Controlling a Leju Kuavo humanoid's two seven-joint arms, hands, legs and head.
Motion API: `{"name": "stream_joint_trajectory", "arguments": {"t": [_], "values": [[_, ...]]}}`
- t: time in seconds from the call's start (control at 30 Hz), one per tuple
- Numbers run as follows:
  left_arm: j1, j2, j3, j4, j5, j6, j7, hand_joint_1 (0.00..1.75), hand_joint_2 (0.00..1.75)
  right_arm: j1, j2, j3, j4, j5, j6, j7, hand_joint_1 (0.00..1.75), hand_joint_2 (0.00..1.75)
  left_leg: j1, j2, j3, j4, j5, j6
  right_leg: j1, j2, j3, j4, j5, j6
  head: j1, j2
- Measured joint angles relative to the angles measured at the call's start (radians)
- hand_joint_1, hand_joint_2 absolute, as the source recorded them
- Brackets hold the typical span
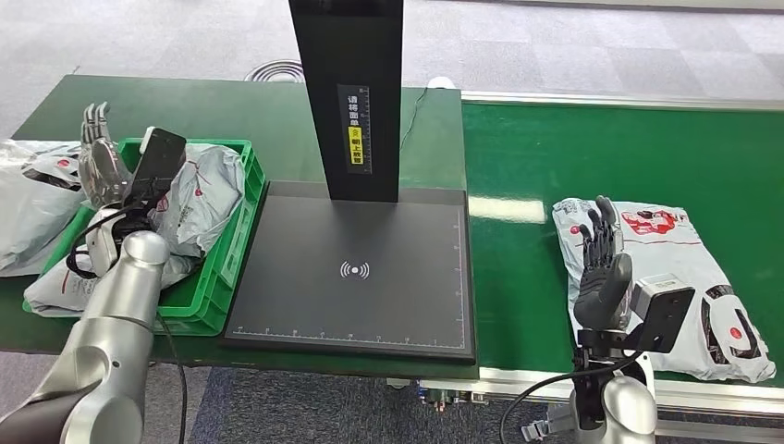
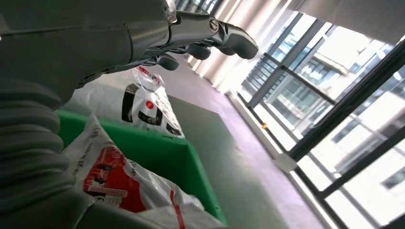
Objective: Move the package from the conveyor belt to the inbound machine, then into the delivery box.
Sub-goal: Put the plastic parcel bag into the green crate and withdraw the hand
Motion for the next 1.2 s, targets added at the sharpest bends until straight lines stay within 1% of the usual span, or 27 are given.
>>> {"name": "stream_joint_trajectory", "arguments": {"t": [0.07,0.17,0.2,0.27,0.33,0.37,0.47,0.5,0.6,0.73,0.83,0.97,1.2], "values": [[0.045,-0.016,0.001,-0.085,0.045,-0.003,-0.021,0.00,0.00,0.001,0.000,0.005,0.000,0.010,0.002,0.000,0.00,0.00,0.000,0.000,0.000,0.000,0.000,0.000,0.000,0.000,0.000,0.000,0.000,0.000,0.000,0.000],[0.090,-0.032,0.002,-0.175,0.106,-0.008,-0.048,0.00,0.00,0.002,-0.001,0.012,0.000,0.021,0.005,0.001,0.00,0.00,0.000,0.000,0.000,0.000,0.000,0.000,0.000,0.000,0.000,0.000,0.000,0.000,0.000,0.000],[0.106,-0.037,0.002,-0.208,0.162,-0.018,-0.072,0.00,0.00,0.002,-0.002,0.015,0.000,0.028,0.006,0.001,0.00,0.00,0.000,0.000,0.000,0.000,0.000,0.000,0.000,0.000,0.000,0.000,0.000,0.000,0.000,0.000],[0.154,-0.051,-0.003,-0.294,0.331,-0.068,-0.135,0.00,0.00,0.000,-0.005,0.022,0.002,0.037,0.012,0.000,0.00,0.00,0.000,0.000,0.000,0.000,0.000,0.000,0.000,0.000,0.000,0.000,0.000,0.000,0.000,0.000],[0.220,-0.065,-0.025,-0.397,0.518,-0.164,-0.191,0.00,0.00,-0.002,-0.011,0.031,0.005,0.035,0.024,-0.006,0.00,0.00,0.000,0.000,0.000,0.000,0.000,0.000,0.000,0.000,0.000,0.000,0.000,0.000,0.000,0.000],[0.256,-0.070,-0.044,-0.447,0.616,-0.233,-0.210,0.00,0.00,-0.005,-0.015,0.035,0.008,0.033,0.031,-0.009,0.00,0.00,0.000,0.000,0.000,0.000,0.000,0.000,0.000,0.000,0.000,0.000,0.000,0.000,0.000,0.000],[0.354,-0.079,-0.111,-0.558,0.921,-0.485,-0.241,0.00,0.00,-0.019,-0.022,0.047,0.021,0.034,0.050,-0.012,0.00,0.00,0.000,0.000,0.000,0.000,-0.001,0.000,0.000,0.000,0.000,0.000,-0.001,0.000,0.000,0.000],[0.379,-0.080,-0.131,-0.578,0.985,-0.538,-0.249,0.00,0.44,-0.024,-0.023,0.050,0.027,0.035,0.052,-0.012,0.00,0.00,0.000,0.000,0.000,0.000,-0.001,0.000,0.000,0.000,0.000,0.000,-0.001,0.001,0.000,0.000],[0.422,-0.084,-0.174,-0.608,1.061,-0.609,-0.262,0.00,1.75,-0.040,-0.023,0.062,0.048,0.047,0.052,-0.002,0.00,0.00,0.000,0.000,0.000,0.000,-0.001,0.000,0.000,0.000,0.001,0.000,-0.001,0.000,0.000,0.000],[0.458,-0.093,-0.206,-0.612,1.099,-0.687,-0.242,0.00,1.75,-0.068,-0.023,0.083,0.112,0.078,0.040,0.023,0.00,0.00,0.000,0.000,0.001,0.000,-0.001,0.000,0.000,0.000,0.001,0.000,-0.001,0.001,0.000,0.000],[0.500,-0.100,-0.229,-0.605,1.097,-0.716,-0.233,0.00,1.75,-0.072,-0.023,0.100,0.163,0.091,0.018,0.018,0.00,0.00,0.000,0.000,0.001,0.000,-0.001,0.000,0.000,0.000,0.001,0.000,-0.001,0.000,0.000,0.000],[0.529,-0.103,-0.242,-0.600,1.097,-0.722,-0.234,0.00,1.75,-0.072,-0.023,0.110,0.199,0.093,0.011,0.016,0.00,0.00,0.000,0.000,0.000,0.000,-0.001,0.000,0.000,0.000,0.000,0.000,-0.001,0.000,0.000,0.000],[0.541,-0.105,-0.245,-0.600,1.096,-0.726,-0.234,0.00,1.75,-0.072,-0.023,0.116,0.222,0.094,0.011,0.015,0.00,0.00,0.000,0.000,0.000,0.000,-0.002,0.000,0.000,0.000,0.001,0.000,-0.001,0.000,0.000,0.000]]}}
